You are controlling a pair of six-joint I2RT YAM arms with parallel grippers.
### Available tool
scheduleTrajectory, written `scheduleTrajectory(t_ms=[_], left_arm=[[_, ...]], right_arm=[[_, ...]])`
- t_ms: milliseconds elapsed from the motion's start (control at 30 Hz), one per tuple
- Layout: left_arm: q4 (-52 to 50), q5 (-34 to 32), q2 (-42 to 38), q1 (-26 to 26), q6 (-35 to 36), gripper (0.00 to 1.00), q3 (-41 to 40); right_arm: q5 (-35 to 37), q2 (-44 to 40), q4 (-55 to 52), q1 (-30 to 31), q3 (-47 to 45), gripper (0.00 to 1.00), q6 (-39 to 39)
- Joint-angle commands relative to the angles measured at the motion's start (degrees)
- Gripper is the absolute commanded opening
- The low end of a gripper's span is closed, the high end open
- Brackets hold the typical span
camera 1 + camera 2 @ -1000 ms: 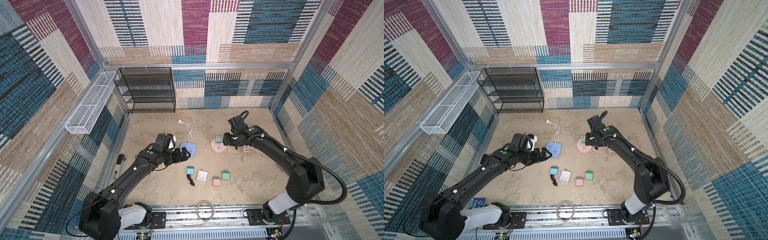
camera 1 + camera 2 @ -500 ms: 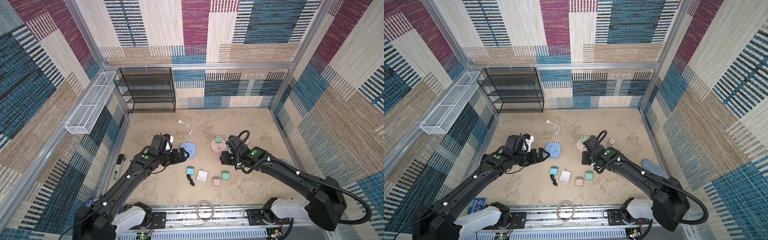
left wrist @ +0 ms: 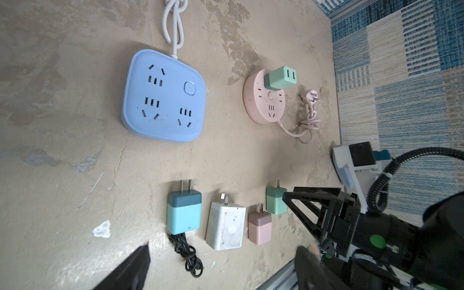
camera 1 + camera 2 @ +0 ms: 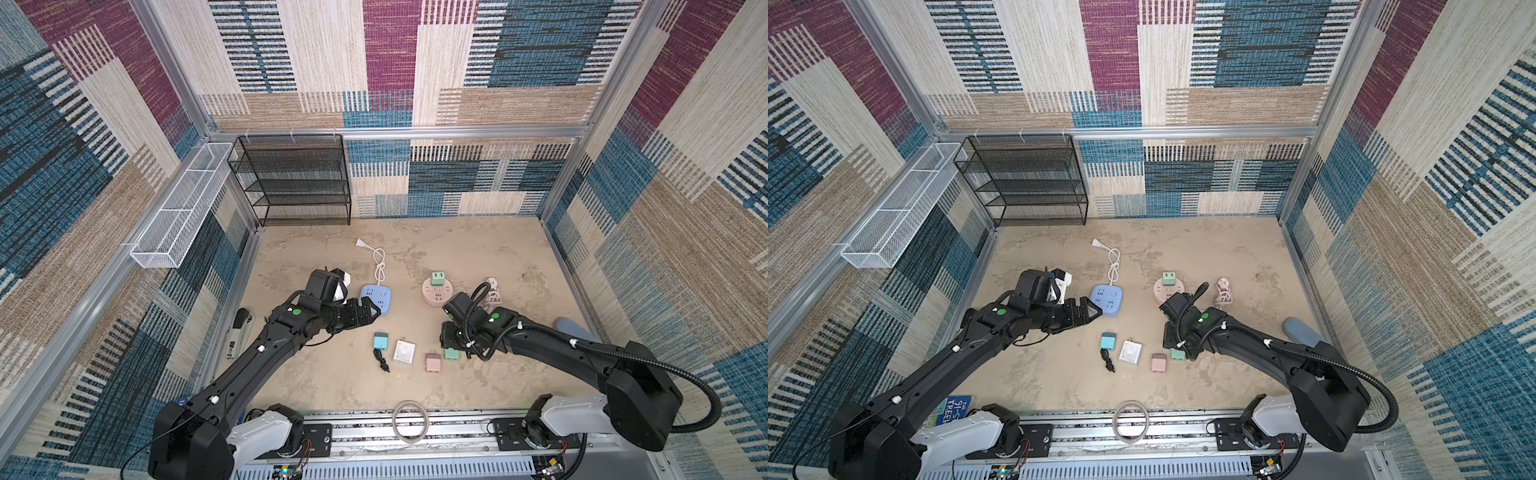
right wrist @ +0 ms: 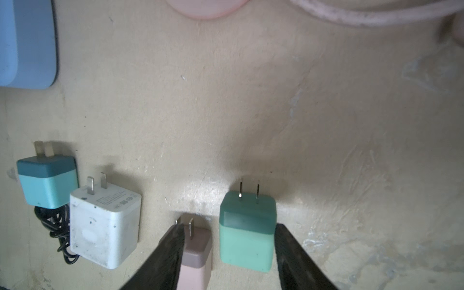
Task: Insert plugs into power strip
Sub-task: Pick up the plug from the bottom-center of the table.
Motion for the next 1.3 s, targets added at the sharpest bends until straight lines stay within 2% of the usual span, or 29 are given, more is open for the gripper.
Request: scheduleTrajectory(t_ms=[0, 300, 733, 1100, 1267], left_arm=[[1.3, 1.4, 0.4, -0.1, -0.5, 0.94, 0.0], [2.6, 1.8, 1.5, -0.4, -0.6, 0.94, -0.5], [4.1, 2.4, 3.1, -1.0, -0.6, 0.94, -1.4], [5.1, 2.9, 4.6, -1.3, -0.7, 0.93, -1.5], [5.4, 3.0, 5.2, -1.5, -0.8, 0.92, -1.2]], right_arm=[[-0.5, 0.4, 1.1, 0.3, -0.8, 0.58, 1.7], [-1.9, -0.9, 1.5, 0.9, -3.8, 0.56, 2.2], [-1.5, 1.9, 2.8, 1.1, -4.5, 0.54, 1.7], [-0.9, 3.3, 2.7, 1.1, -4.2, 0.47, 0.5], [0.3, 4.3, 1.5, 1.0, -3.0, 0.37, -1.6]])
